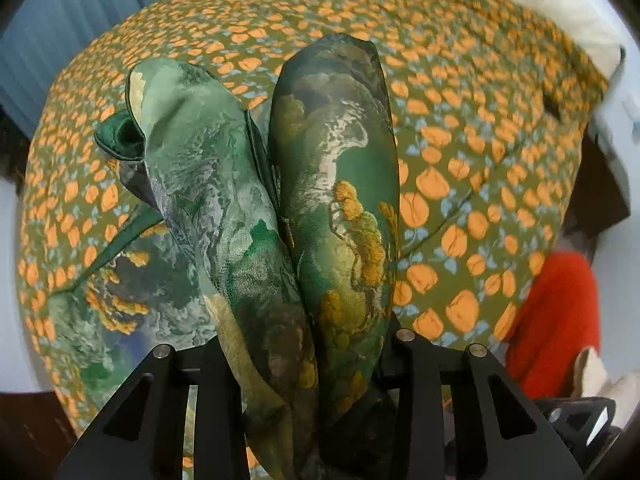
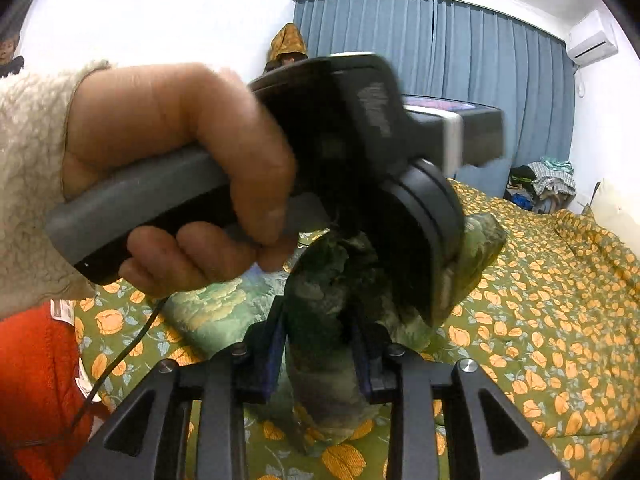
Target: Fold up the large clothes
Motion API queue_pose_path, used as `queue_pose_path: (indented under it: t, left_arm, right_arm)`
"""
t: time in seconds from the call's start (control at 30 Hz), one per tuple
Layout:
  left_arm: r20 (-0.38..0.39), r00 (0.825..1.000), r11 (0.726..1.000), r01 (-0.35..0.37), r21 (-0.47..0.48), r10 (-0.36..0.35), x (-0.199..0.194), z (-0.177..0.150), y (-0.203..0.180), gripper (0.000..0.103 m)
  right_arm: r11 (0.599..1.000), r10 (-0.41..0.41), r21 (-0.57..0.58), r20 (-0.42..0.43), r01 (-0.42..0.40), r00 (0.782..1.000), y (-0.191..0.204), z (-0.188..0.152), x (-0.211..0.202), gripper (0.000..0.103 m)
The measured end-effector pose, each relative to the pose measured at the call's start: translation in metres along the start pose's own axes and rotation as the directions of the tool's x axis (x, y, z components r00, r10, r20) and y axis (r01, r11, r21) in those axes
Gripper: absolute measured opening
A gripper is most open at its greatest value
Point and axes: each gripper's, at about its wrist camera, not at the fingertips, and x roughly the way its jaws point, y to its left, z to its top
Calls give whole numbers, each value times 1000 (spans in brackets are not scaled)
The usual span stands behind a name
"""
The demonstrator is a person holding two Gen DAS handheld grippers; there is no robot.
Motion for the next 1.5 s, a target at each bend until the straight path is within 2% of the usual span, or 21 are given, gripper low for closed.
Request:
queue_pose_path:
  t: [0.1, 0.2, 0.33, 0.4, 0.5, 0.67, 0.77, 0.83, 0.9, 1.0, 1.03, 1.13, 1.23, 1.33, 1.4, 1.43, 1.47, 1.5]
  left_arm:
    - [29, 999, 998, 32, -51, -30, -9, 0, 20, 35]
    - [63, 996, 991, 69, -114, -62, -21, -9, 52, 35]
    - [117, 988, 968, 128, -215, -105, -36, -41, 104, 35]
    - [141, 983, 950, 152, -272, -117, -38, -61, 132, 35]
    - [173, 975, 903, 195, -382, -137, -34, -94, 179, 35]
    - [220, 963, 860, 242, -449, -156, -14, -132, 223, 36]
    - [260, 948, 820, 294, -491, -184, 0, -154, 244, 36]
    - [283, 939, 796, 322, -513, -198, 9, -165, 252, 37]
    - [284, 939, 791, 320, -521, -193, 15, -169, 253, 38]
    - [275, 940, 791, 321, -521, -201, 23, -181, 264, 41]
    - [274, 939, 787, 328, -522, -209, 27, -185, 264, 43]
    - [287, 932, 777, 346, -525, -221, 41, -193, 265, 46]
    - [318, 919, 755, 376, -537, -232, 48, -199, 268, 46]
    - [332, 912, 749, 392, -535, -241, 48, -201, 268, 47]
    - [336, 911, 749, 392, -535, -237, 45, -201, 267, 47]
    - [343, 909, 743, 397, -539, -237, 44, -203, 269, 47]
    - [356, 902, 727, 414, -548, -246, 44, -207, 272, 47]
    - [371, 892, 706, 437, -557, -259, 45, -211, 275, 47]
  right_arm:
    - [998, 36, 45, 38, -37, 999, -2, 3, -13, 51]
    - [994, 48, 96, 44, -52, 998, -10, 1, -20, 51]
    - [990, 23, 140, -9, -22, 1000, -30, -3, -14, 51]
    - [984, 50, 174, -41, -42, 998, -39, -4, -5, 51]
    - [980, 90, 182, -80, -75, 993, -44, 1, 13, 50]
    - [979, 174, 130, -150, -155, 973, -22, 21, 69, 50]
    - [967, 232, 148, -177, -207, 957, -4, 25, 103, 50]
    - [963, 247, 161, -204, -216, 947, 7, 24, 122, 50]
    - [959, 260, 177, -239, -221, 936, 15, 18, 139, 50]
    - [956, 280, 192, -358, -223, 891, 25, -1, 167, 50]
    - [960, 270, 177, -380, -217, 884, 28, -7, 170, 50]
    - [974, 225, 100, -401, -201, 888, 38, -23, 176, 49]
    - [975, 220, 120, -399, -187, 890, 37, -28, 181, 49]
    - [978, 207, 104, -416, -180, 886, 40, -25, 180, 50]
    - [974, 225, 105, -456, -199, 861, 39, -13, 180, 50]
    - [966, 259, 139, -478, -219, 839, 33, -1, 182, 50]
    - [956, 292, 184, -486, -230, 823, 26, 12, 184, 50]
    - [945, 316, 233, -475, -229, 821, 15, 31, 187, 50]
